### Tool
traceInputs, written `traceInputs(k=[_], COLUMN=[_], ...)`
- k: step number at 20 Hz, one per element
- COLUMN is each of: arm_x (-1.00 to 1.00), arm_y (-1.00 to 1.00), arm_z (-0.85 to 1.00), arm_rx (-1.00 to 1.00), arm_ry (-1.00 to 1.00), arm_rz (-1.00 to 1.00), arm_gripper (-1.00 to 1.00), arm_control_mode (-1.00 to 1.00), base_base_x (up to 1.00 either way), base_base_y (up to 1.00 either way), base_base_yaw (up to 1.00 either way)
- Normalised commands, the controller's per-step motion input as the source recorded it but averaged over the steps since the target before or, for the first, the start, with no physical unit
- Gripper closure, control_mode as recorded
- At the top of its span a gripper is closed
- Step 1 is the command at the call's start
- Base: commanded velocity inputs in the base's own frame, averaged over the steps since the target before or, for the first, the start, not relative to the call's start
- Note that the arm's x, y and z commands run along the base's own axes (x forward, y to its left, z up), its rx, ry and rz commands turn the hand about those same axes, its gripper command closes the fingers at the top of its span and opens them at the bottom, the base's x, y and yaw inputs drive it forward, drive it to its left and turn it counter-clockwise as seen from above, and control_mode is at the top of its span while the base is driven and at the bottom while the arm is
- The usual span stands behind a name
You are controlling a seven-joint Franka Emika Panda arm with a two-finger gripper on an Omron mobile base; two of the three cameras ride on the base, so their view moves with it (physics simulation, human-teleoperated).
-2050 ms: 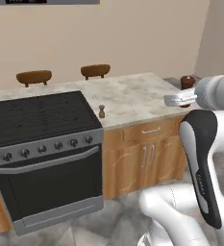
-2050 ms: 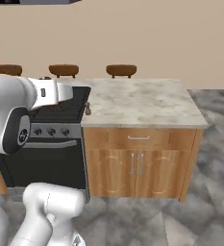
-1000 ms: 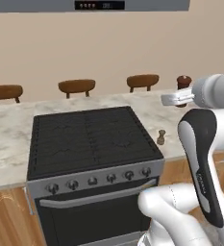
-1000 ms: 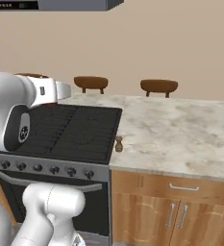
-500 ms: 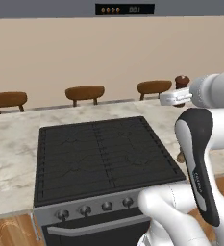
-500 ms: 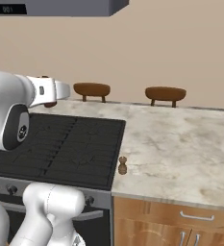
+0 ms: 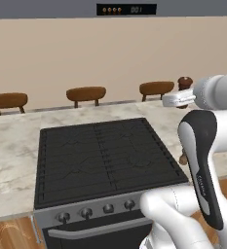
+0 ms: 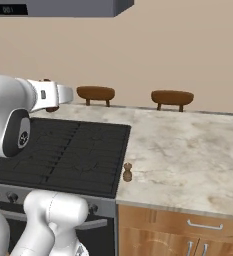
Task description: Take 2 condiments from the cabinet and move them on the counter near the stove.Make sure the condiments are lined up with each other, next to each other.
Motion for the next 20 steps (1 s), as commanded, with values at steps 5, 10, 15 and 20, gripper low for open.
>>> traceInputs(k=[5, 10, 15, 20], arm_x=[0.0, 0.0, 0.0, 0.0], arm_y=[-0.11, -0.63, -0.84, -0.59], arm_z=[-0.05, -0.34, -0.51, -0.8], arm_rx=[0.0, -0.02, 0.0, 0.03], arm_ry=[0.02, 0.14, 0.09, -0.02], arm_rz=[0.0, 0.03, 0.06, 0.13], arm_gripper=[1.0, 1.0, 1.0, 1.0], arm_control_mode=[-1.0, -1.0, -1.0, -1.0], base_base_x=[0.09, 0.0, 0.0, 0.0], base_base_y=[-0.08, 0.0, 0.0, 0.0], base_base_yaw=[0.0, 0.0, 0.0, 0.0])
